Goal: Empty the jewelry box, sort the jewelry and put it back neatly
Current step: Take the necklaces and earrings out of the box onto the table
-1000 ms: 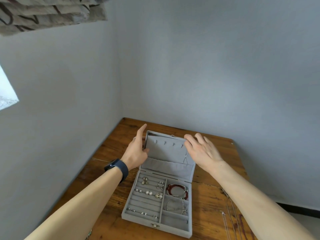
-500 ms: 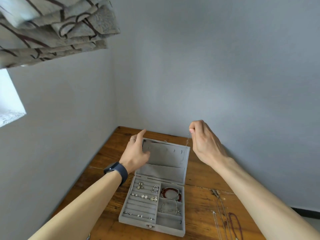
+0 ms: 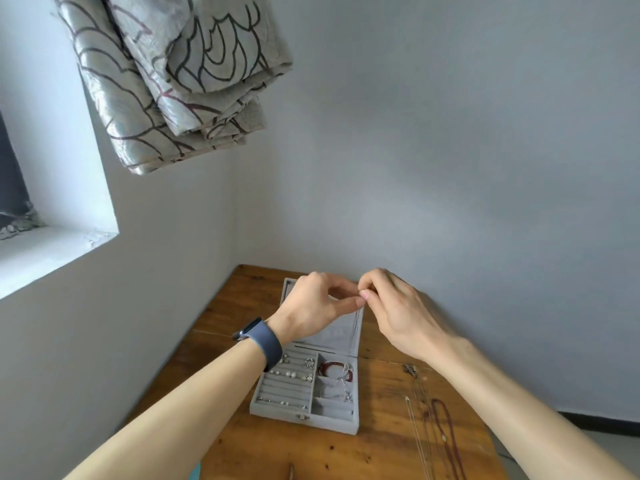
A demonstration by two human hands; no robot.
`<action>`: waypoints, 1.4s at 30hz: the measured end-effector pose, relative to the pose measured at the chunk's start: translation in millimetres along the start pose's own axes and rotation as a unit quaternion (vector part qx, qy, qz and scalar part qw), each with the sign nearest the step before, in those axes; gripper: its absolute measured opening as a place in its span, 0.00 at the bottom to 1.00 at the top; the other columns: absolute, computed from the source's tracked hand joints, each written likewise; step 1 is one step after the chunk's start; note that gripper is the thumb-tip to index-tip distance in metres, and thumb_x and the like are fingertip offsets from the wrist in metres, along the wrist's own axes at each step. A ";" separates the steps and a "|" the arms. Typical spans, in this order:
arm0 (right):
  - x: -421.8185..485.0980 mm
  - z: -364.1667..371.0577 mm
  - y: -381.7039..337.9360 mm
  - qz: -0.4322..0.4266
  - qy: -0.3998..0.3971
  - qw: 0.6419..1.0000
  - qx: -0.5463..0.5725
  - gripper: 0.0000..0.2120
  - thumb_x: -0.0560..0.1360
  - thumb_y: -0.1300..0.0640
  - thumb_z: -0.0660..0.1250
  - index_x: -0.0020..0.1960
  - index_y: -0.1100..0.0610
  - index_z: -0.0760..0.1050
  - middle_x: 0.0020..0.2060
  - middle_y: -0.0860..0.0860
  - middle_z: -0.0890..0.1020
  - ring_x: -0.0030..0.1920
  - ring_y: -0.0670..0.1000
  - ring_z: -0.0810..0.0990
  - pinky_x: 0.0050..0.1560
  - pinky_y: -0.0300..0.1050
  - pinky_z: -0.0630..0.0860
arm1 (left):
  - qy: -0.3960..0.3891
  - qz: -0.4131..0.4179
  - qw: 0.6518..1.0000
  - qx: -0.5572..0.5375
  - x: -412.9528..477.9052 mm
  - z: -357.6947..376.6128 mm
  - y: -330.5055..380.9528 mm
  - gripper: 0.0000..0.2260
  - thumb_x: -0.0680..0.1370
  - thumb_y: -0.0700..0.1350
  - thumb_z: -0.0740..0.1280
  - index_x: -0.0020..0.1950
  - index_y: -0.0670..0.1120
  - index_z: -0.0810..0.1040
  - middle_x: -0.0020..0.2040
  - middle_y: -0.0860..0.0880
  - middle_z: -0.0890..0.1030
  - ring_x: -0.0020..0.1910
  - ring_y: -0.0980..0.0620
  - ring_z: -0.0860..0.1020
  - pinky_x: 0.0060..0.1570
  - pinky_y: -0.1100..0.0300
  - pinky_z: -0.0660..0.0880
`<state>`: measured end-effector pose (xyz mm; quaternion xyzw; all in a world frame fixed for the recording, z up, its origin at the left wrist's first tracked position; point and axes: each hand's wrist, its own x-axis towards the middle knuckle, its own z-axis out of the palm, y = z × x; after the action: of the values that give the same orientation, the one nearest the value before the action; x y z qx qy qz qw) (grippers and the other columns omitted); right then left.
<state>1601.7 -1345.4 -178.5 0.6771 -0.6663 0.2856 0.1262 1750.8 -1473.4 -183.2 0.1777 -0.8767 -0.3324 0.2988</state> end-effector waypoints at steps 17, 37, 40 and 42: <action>-125.8 41.8 -60.1 0.132 -0.090 0.986 0.055 0.04 0.77 0.51 0.59 0.43 0.47 0.69 0.43 0.41 0.69 0.39 0.43 0.73 0.35 0.39 0.71 | -0.185 -0.139 0.954 -0.191 -112.2 33.3 7.8 0.05 0.73 0.47 0.67 0.42 0.47 0.80 0.40 0.49 0.84 0.42 0.56 0.81 0.50 0.52 0.76; -223.2 131.9 -88.6 0.473 0.042 0.595 0.648 0.06 0.79 0.59 0.68 0.51 0.55 0.84 0.45 0.56 0.84 0.47 0.54 0.84 0.49 0.45 0.80 | -0.089 -0.331 0.793 -0.503 -144.8 30.8 -27.9 0.02 0.76 0.44 0.64 0.45 0.47 0.75 0.30 0.53 0.62 0.28 0.53 0.62 0.36 0.59 0.67; -233.5 127.5 -91.4 0.453 0.031 0.614 0.646 0.10 0.75 0.56 0.71 0.56 0.54 0.83 0.51 0.57 0.85 0.52 0.55 0.84 0.52 0.44 0.80 | -0.079 -0.353 0.778 -0.514 -145.5 34.6 -38.4 0.06 0.78 0.44 0.66 0.53 0.45 0.79 0.30 0.54 0.65 0.27 0.55 0.62 0.34 0.61 0.69; -238.3 123.7 -92.2 0.440 0.017 0.622 0.647 0.11 0.75 0.57 0.70 0.57 0.54 0.83 0.54 0.58 0.84 0.54 0.56 0.84 0.53 0.44 0.80 | -0.091 -0.360 0.775 -0.511 -145.5 37.3 -44.2 0.09 0.78 0.44 0.67 0.57 0.44 0.81 0.31 0.55 0.66 0.27 0.56 0.62 0.34 0.62 0.69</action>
<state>1730.8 -1208.4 -391.0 0.2048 -0.5258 0.6760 -0.4740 1842.1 -1413.1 -295.0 0.2709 -0.4728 -0.8294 0.1233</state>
